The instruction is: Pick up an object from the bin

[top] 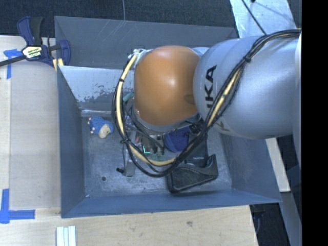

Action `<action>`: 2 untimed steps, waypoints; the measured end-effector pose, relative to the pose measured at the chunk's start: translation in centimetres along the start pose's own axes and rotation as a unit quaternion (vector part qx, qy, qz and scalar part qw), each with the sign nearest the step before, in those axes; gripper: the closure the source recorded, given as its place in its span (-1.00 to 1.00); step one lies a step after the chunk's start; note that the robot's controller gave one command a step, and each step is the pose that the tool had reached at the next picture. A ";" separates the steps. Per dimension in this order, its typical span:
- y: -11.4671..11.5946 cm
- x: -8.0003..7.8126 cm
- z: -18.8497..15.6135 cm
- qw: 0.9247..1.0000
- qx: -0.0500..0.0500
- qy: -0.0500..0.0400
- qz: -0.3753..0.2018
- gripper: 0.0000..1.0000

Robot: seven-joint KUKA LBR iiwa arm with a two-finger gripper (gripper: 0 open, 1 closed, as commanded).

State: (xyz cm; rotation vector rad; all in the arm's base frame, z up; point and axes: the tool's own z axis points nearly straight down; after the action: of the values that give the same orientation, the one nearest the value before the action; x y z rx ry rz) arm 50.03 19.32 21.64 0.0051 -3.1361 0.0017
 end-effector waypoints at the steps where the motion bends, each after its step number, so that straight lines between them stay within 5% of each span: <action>1: 0.7 -8.8 10.9 0.999 0.000 -0.003 -0.039 -1.00; 2: -1.0 -12.1 14.7 1.000 -0.001 -0.005 0.016 -1.00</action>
Offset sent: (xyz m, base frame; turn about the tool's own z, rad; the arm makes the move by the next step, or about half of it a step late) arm 0.0865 0.0084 -0.1052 -0.0786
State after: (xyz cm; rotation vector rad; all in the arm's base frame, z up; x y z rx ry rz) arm 62.07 18.39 6.85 -0.0464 -3.1450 -0.0007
